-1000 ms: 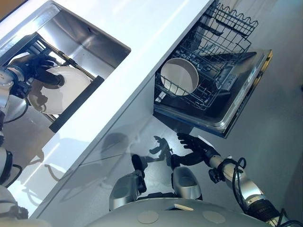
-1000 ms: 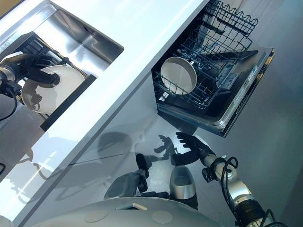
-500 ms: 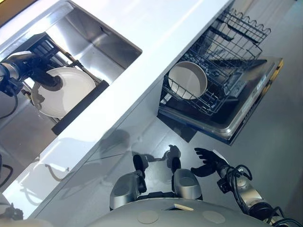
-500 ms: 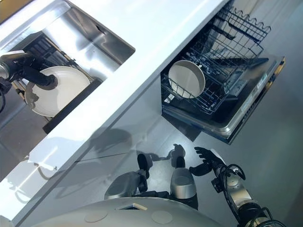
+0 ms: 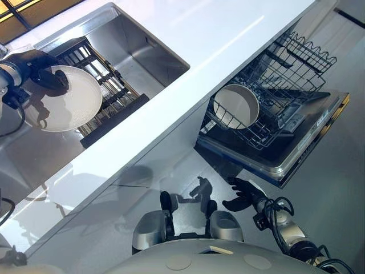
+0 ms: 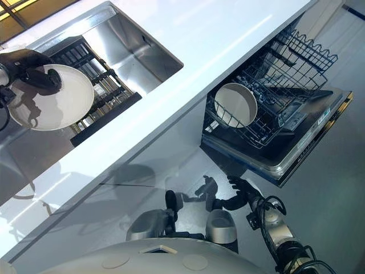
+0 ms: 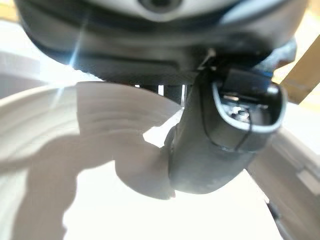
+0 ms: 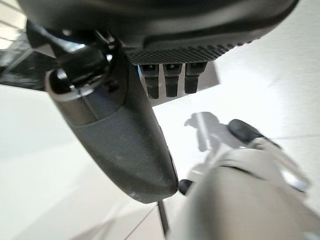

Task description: Pick up plates and place into dishwasher.

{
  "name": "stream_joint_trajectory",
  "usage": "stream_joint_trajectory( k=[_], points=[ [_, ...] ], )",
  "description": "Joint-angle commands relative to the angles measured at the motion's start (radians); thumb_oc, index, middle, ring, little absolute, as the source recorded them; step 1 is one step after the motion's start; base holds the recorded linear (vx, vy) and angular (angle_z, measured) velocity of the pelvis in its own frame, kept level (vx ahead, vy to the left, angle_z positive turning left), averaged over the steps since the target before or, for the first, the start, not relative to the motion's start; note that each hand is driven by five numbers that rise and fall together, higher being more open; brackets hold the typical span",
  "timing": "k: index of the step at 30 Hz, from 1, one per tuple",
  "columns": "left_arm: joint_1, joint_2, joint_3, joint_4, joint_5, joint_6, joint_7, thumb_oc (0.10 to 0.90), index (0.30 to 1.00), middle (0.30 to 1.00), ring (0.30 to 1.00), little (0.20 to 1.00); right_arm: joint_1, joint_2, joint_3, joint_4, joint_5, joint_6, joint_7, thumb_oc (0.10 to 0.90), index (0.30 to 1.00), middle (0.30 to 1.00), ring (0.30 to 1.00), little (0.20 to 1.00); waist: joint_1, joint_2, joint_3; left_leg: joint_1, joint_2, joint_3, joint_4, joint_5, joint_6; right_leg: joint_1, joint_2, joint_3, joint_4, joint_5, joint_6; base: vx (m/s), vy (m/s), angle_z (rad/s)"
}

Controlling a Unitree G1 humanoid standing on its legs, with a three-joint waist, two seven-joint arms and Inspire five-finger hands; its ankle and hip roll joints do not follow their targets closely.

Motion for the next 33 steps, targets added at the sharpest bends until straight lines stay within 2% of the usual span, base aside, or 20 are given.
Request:
stream_joint_trajectory(
  k=[1,5,8,11,15,19,22,25,30,33],
  points=[
    [-0.113,0.113,0.066,0.004,0.032,-0.095,0.136,0.1,0.3,0.3,0.3,0.2,0.045,-0.058,0.031,-0.136,0.021,-0.082,0.021,0.8,0.9,0.9,0.9,0.9,-0.015,0.064,-0.132,0.057,-0.072,-0.019,0.016,-0.166,0.04,-0.114,0.058,0.014,0.042,0.04,0.057,-0.05,-0.09,0.05],
    [-0.145,0.145,0.058,0.008,0.027,-0.172,0.281,0.1,0.3,0.3,0.3,0.2,0.04,-0.085,0.028,-0.307,0.117,-0.082,0.089,0.8,0.9,0.9,0.9,0.9,-0.021,0.069,-0.15,0.074,-0.061,-0.021,-0.003,-0.16,0.028,-0.082,0.074,0.011,0.02,0.025,0.041,-0.07,-0.092,0.01],
    [-0.136,0.178,0.077,-0.01,0.027,-0.234,0.386,0.1,0.3,0.3,0.3,0.2,0.028,-0.09,0.005,-0.449,0.278,-0.082,0.177,0.8,0.9,0.9,0.9,0.9,-0.022,0.072,-0.166,0.082,-0.049,-0.015,-0.016,-0.152,0.018,-0.065,0.086,0.01,0.001,0.018,0.026,-0.09,-0.115,-0.01],
    [-0.099,0.189,0.111,-0.028,-0.002,-0.292,0.478,0.1,0.3,0.3,0.3,0.2,0.015,-0.089,-0.029,-0.556,0.408,-0.104,0.195,0.8,0.9,0.9,0.9,0.9,-0.022,0.074,-0.179,0.088,-0.037,-0.011,-0.035,-0.138,0.008,-0.054,0.098,0.005,-0.01,0.012,0.015,-0.09,-0.113,-0.03],
    [0.025,0.15,0.229,-0.095,0.012,-0.38,0.591,0.1,0.3,0.3,0.3,0.2,-0.015,-0.079,-0.127,-0.714,0.497,-0.211,0.085,0.8,0.9,0.9,0.9,0.9,-0.028,0.077,-0.201,0.087,-0.021,-0.009,-0.044,-0.128,-0.003,-0.05,0.114,0.013,-0.014,0.0,0.0,-0.06,-0.081,0.01],
    [0.135,0.107,0.331,-0.215,0.024,-0.403,0.667,0.1,0.3,0.3,0.3,0.2,-0.048,-0.071,-0.21,-0.836,0.452,-0.305,-0.015,0.8,0.9,0.9,0.9,0.9,-0.036,0.086,-0.216,0.087,-0.011,-0.004,-0.041,-0.128,-0.006,-0.05,0.121,0.02,-0.01,-0.011,-0.011,-0.02,-0.047,-0.02],
    [0.226,0.044,0.414,-0.366,0.051,-0.4,0.73,0.1,0.3,0.3,0.3,0.2,-0.093,-0.061,-0.263,-0.925,0.521,-0.294,0.008,0.8,0.9,0.9,0.9,0.9,-0.033,0.092,-0.224,0.089,-0.008,-0.007,-0.037,-0.128,-0.007,-0.046,0.127,0.025,-0.002,-0.024,-0.023,0.0,-0.028,-0.06],
    [0.274,-0.021,0.446,-0.491,0.131,-0.421,0.801,0.1,0.3,0.3,0.3,0.2,-0.147,-0.049,-0.276,-0.966,0.634,-0.277,0.065,0.8,0.9,0.9,0.9,0.9,-0.023,0.09,-0.226,0.089,-0.009,-0.017,-0.028,-0.132,-0.008,-0.04,0.129,0.024,0.006,-0.033,-0.034,0.0,-0.028,-0.07],
    [0.311,-0.12,0.432,-0.651,0.292,-0.456,0.919,0.1,0.3,0.3,0.3,0.2,-0.234,-0.046,-0.247,-1.034,0.757,-0.29,0.138,0.8,0.9,0.9,0.9,0.9,0.0,0.076,-0.232,0.086,-0.011,-0.035,-0.017,-0.131,-0.012,-0.027,0.127,0.014,0.012,-0.041,-0.047,0.0,-0.042,0.03],
    [0.313,-0.171,0.403,-0.701,0.361,-0.486,0.985,0.1,0.3,0.3,0.3,0.2,-0.287,-0.042,-0.218,-1.064,0.829,-0.232,0.205,0.8,0.9,0.9,0.9,0.9,0.008,0.064,-0.239,0.084,-0.014,-0.044,-0.016,-0.128,-0.015,-0.023,0.128,0.01,0.012,-0.042,-0.051,-0.01,-0.044,0.06]
  ],
)
